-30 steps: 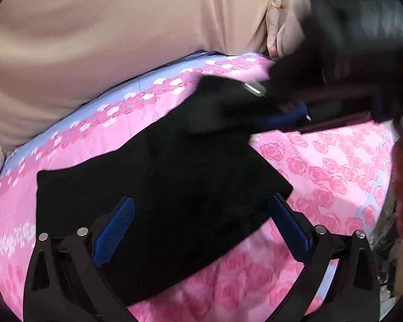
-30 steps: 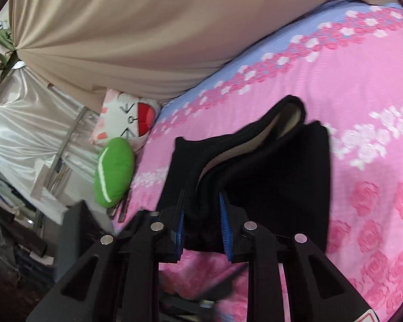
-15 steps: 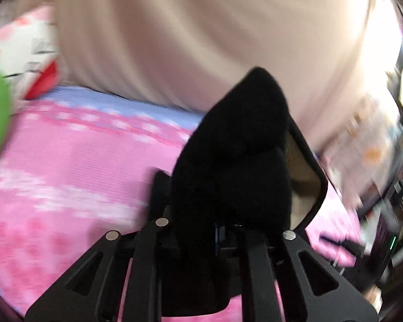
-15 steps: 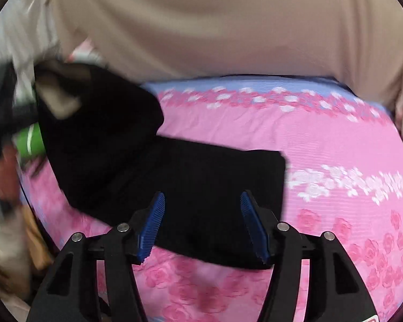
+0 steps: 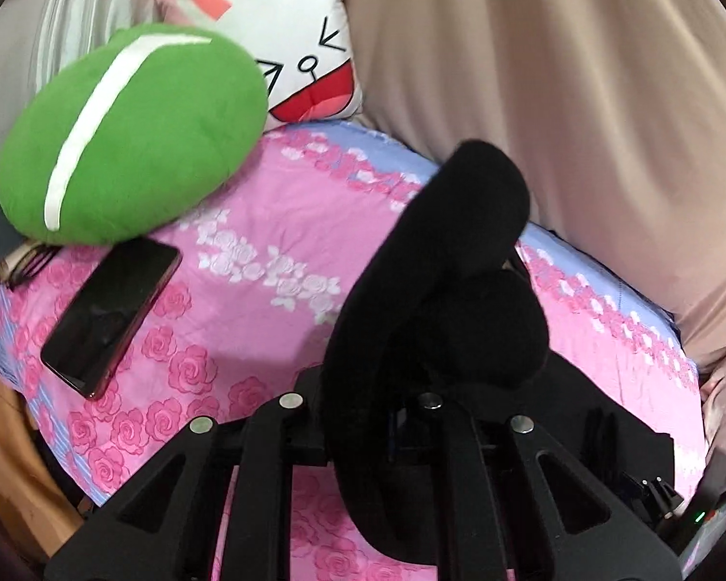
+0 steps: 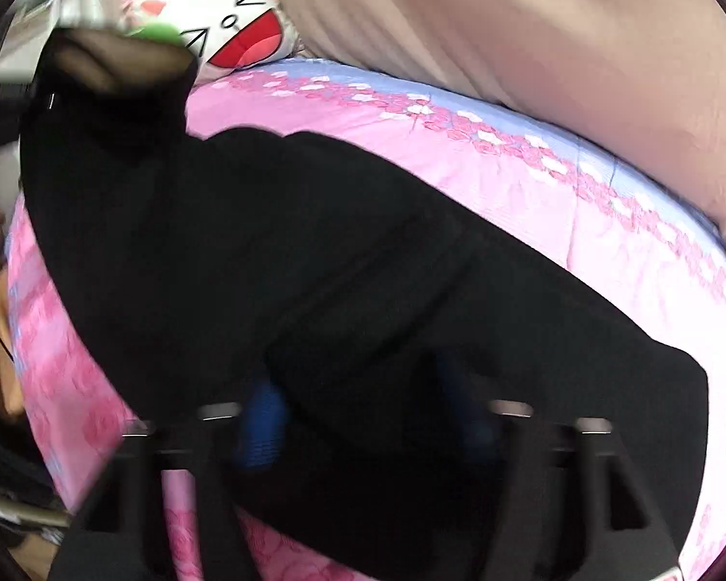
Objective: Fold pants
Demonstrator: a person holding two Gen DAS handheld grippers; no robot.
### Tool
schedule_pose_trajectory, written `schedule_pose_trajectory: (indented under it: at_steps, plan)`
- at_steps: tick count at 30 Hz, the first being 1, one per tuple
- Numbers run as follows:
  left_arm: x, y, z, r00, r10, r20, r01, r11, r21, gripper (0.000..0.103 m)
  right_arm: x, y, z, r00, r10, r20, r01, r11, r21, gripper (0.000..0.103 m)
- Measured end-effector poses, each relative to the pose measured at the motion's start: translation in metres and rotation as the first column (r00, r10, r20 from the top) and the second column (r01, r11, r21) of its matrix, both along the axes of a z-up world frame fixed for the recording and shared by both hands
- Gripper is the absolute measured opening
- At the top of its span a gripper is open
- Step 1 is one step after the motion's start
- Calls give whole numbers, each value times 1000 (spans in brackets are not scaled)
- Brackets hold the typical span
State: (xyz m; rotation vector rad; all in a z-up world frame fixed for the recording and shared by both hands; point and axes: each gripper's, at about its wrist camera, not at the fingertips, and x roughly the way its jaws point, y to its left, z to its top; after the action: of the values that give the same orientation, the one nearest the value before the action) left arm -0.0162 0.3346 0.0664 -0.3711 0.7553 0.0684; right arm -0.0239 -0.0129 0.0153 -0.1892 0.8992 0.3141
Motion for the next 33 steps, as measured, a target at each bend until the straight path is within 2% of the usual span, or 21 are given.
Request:
schedule_pose_trajectory:
  at_steps: [1,3,6,8,9,10,11,12,13,16,19,22,24,26,28,29,30,31,32,33]
  plan:
    - [-3,1,1,1000,-3,4,3,1000,-11,13,4,-2,5,1000,-20,-7,20,1000,16,22]
    - [-4,7,6,1000,-12,22,13,999,-35,13,12,-16,29,998,-57,-28,61,984,166,20]
    - [-2,12,7,999,-23,29,24,998,-50,13,13,-8,61,1000,1,-10,2,956,294,20]
    - [0,9,4,999,-26,28,28,998,-62,13,10,18,65,996,83,-17,-74,949,307,24]
    - [1,8,4,999,-29,28,30,997,-68,13,10,33,58,992,124,-36,-108,950,294,35]
    - [0,6,4,999,-30,27,32,997,-71,13,12,50,39,984,163,-79,-137,956,261,38]
    - [1,5,4,999,-33,27,35,996,-77,13,14,57,27,980,170,-107,-142,962,232,39]
    - [0,3,5,999,-41,29,43,996,-77,13,21,63,6,971,168,-172,-130,969,211,41]
    - [0,1,6,998,-50,32,52,996,-73,13,19,60,3,972,158,-171,-117,966,231,41]
    - [-3,-21,24,994,-99,54,101,994,-41,14,11,36,29,980,146,-134,-90,931,352,46]
    - [-6,-57,46,980,-169,103,169,986,4,14,2,-13,63,998,42,-36,-27,939,343,56]
    - [-12,-107,75,954,-248,170,240,969,66,14,-2,-63,71,998,-57,-35,66,920,387,58]
    - [-19,-143,93,925,-314,215,298,949,103,14,-11,-101,73,992,-116,-42,122,886,448,58]
    - [-30,-185,104,886,-394,242,374,919,126,15,-20,-132,69,985,-169,-43,169,862,478,59]
    - [-40,-230,97,850,-481,214,461,876,139,18,-30,-156,67,981,-186,-56,187,823,536,64]
    - [-44,-252,84,831,-526,180,506,850,145,27,-36,-172,62,978,-194,-72,199,790,580,66]
    - [-47,-269,70,819,-557,140,538,829,151,58,-41,-185,56,976,-199,-88,211,764,609,66]
    - [-49,-297,39,801,-597,44,584,796,160,77,-46,-199,46,970,-213,-114,236,740,629,66]
    - [-49,-312,16,793,-608,-18,603,781,165,87,-49,-208,36,963,-230,-139,265,723,637,66]
    - [-51,-327,-11,780,-619,-95,625,760,177,86,-49,-216,28,957,-241,-164,289,710,642,66]
